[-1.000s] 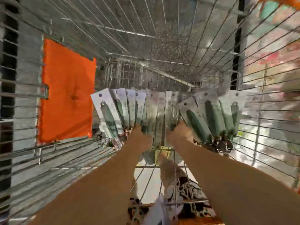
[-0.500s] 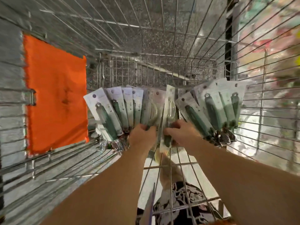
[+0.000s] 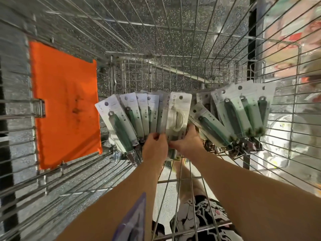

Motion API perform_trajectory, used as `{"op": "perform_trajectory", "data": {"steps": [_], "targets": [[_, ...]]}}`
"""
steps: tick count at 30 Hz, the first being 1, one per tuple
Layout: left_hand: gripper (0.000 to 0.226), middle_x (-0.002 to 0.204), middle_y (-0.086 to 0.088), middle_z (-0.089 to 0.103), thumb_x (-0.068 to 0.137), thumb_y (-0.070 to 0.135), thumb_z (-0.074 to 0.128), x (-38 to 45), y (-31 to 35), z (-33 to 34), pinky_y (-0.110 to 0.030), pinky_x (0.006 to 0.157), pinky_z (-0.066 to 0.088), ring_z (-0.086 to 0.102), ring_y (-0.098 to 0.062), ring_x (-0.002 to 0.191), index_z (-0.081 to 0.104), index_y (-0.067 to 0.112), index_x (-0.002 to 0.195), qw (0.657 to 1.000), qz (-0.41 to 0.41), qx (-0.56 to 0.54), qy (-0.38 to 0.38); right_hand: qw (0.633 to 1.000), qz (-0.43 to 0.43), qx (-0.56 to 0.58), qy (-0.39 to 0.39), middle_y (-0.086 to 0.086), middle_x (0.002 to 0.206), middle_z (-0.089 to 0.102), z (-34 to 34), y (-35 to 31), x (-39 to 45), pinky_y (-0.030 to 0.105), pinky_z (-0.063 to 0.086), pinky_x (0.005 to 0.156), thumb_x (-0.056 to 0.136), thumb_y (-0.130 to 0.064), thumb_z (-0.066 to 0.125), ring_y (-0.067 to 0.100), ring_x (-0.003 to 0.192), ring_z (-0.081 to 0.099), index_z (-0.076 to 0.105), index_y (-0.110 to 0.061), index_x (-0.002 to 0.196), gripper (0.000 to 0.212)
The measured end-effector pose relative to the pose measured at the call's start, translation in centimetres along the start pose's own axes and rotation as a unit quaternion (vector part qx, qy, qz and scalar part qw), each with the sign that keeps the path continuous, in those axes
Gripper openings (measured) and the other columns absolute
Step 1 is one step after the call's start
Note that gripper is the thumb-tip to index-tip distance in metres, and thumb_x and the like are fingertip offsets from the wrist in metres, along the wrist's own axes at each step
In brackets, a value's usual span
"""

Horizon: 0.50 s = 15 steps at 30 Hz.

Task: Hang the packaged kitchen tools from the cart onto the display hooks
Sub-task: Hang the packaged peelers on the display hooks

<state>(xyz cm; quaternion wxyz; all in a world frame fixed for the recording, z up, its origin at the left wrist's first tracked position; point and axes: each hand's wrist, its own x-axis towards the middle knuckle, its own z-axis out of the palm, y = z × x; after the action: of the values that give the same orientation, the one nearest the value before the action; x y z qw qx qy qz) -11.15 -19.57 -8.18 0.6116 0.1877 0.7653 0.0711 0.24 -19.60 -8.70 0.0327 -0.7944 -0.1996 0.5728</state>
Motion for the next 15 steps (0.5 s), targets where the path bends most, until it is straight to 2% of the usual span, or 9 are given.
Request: {"op": "perform_trajectory", "data": {"steps": [3,7,9,12,13,15], "targets": [[0.009,0.11,-0.001,0.069,0.104,0.036,0.056,-0.3,0.42,0.03,-0.045,0.098,0.055,0.066,-0.022,0.104,0.06,0.03,0.109,1.0,-0.008,0.003,-0.022,0.998,-0.003,-0.05,0.024,0.009,0.138,0.041,0.37,0.03,0.16,0.05,0.048,0.109,0.063,-0.037,0.096,0.032,0.126,0.049,0.041,-0.019,0.143,0.099],[0.032,0.108,-0.002,0.076,0.096,0.047,0.063,-0.6,0.76,-0.07,-0.05,0.102,0.055,0.071,-0.024,0.104,0.071,0.024,0.116,0.999,-0.007,-0.018,-0.032,0.998,-0.018,-0.033,0.04,0.008,0.139,0.039,0.14,0.15,0.19,0.052,0.045,0.112,0.062,-0.037,0.097,0.031,0.13,0.045,0.043,-0.02,0.137,0.094],[0.052,0.111,-0.003,0.076,0.084,0.06,0.071,-0.66,0.84,-0.15,-0.051,0.103,0.054,0.071,-0.026,0.107,0.072,0.023,0.121,0.999,-0.01,-0.042,-0.032,0.998,-0.023,-0.006,0.052,0.007,0.137,0.044,0.5,0.04,0.23,0.052,0.05,0.107,0.064,-0.035,0.094,0.031,0.126,0.049,0.042,-0.026,0.137,0.09],[0.102,0.116,-0.005,0.077,0.048,0.087,0.08,-0.25,-0.05,0.12,-0.057,0.104,0.055,0.072,-0.03,0.11,0.072,0.022,0.125,0.996,-0.001,-0.073,-0.044,0.998,-0.02,0.002,0.054,0.01,0.125,0.054,0.96,-0.04,0.46,0.05,0.06,0.091,0.071,-0.026,0.086,0.033,0.114,0.058,0.04,-0.032,0.128,0.074],[0.106,0.117,-0.005,0.077,0.046,0.088,0.081,-0.24,-0.13,0.09,-0.057,0.103,0.056,0.073,-0.03,0.109,0.07,0.021,0.128,0.996,-0.003,-0.078,-0.05,0.998,-0.019,0.004,0.052,0.011,0.123,0.055,0.95,-0.13,0.43,0.048,0.061,0.086,0.074,-0.022,0.083,0.033,0.11,0.06,0.04,-0.031,0.125,0.068],[0.086,0.118,-0.006,0.074,0.07,0.07,0.083,-0.95,0.84,-0.1,-0.051,0.098,0.058,0.072,-0.029,0.108,0.063,0.016,0.134,0.994,-0.008,-0.091,-0.06,0.999,-0.019,0.017,0.046,0.011,0.119,0.055,0.83,-0.06,0.61,0.041,0.064,0.076,0.077,-0.014,0.079,0.03,0.103,0.063,0.042,-0.028,0.117,0.057]]}}
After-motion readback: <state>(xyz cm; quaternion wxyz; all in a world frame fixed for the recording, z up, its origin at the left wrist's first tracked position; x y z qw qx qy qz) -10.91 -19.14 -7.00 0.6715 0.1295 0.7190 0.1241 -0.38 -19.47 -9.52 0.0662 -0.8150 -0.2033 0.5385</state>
